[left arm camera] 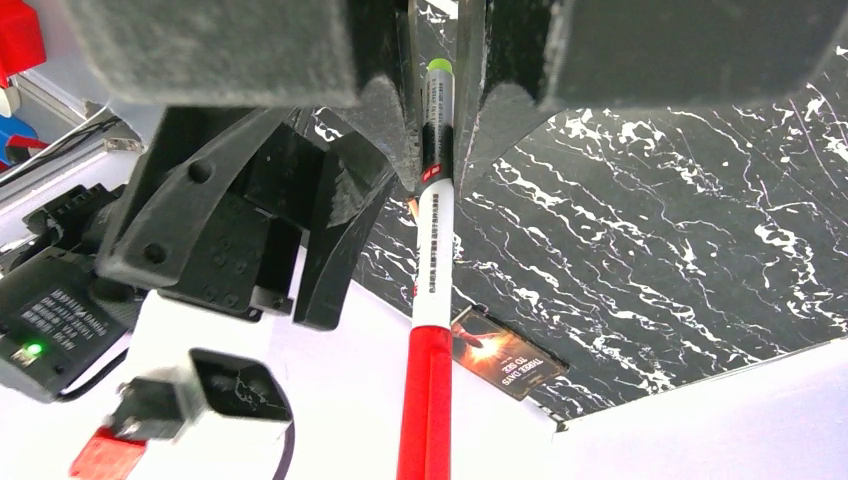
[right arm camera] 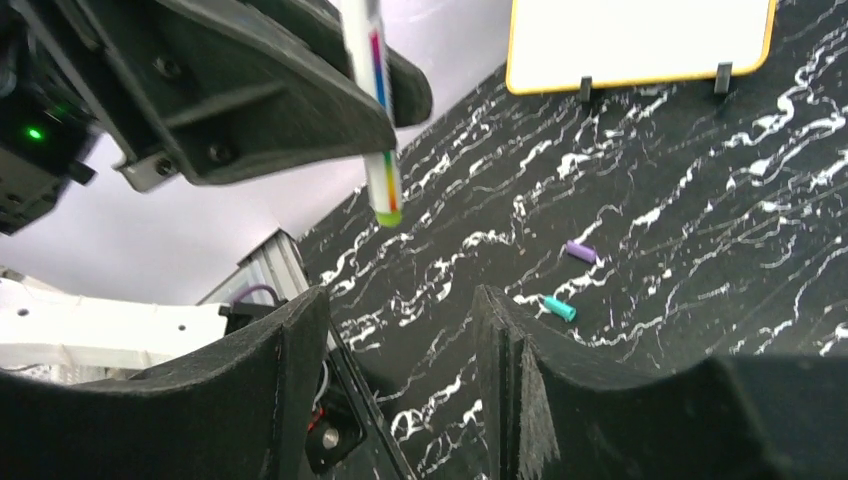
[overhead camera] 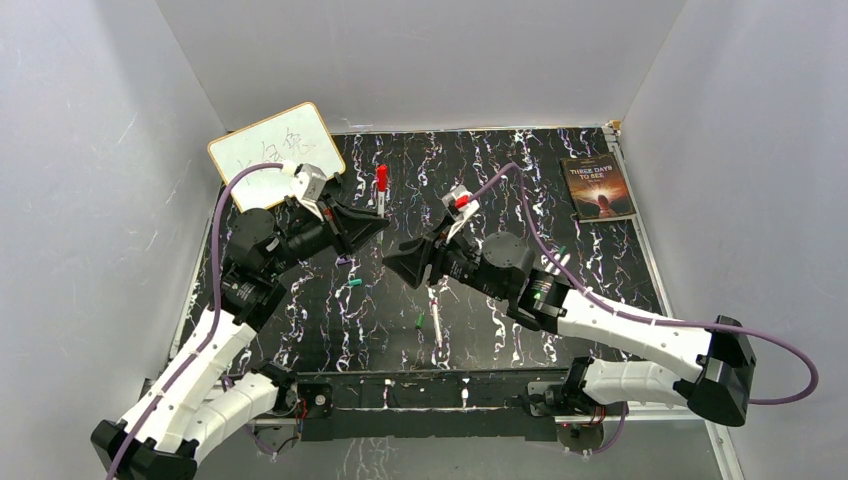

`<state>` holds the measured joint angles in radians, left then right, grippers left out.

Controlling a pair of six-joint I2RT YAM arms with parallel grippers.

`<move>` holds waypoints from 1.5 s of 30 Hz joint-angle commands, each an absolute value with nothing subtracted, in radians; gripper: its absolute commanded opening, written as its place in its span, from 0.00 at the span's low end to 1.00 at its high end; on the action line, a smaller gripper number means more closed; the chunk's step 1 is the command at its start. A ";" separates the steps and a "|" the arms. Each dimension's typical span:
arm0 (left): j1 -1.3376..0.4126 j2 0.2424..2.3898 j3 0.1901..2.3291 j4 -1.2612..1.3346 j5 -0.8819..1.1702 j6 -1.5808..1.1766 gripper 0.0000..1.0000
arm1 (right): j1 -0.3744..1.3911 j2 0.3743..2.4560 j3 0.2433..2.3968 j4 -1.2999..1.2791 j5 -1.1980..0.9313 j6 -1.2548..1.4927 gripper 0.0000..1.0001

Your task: Insert the pens into the pen caps

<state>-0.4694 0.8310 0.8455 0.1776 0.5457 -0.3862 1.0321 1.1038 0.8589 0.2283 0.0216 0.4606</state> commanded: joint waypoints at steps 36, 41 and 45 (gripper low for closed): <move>-0.880 1.970 1.251 0.183 0.186 -0.542 0.00 | 1.015 0.630 0.791 -0.498 0.833 0.753 0.48; -0.918 2.124 1.370 0.206 0.217 -0.581 0.00 | 1.015 0.617 0.795 -0.519 0.826 0.756 0.48; -0.938 2.215 1.481 0.173 0.233 -0.576 0.00 | 1.015 0.610 0.791 -0.531 0.817 0.763 0.48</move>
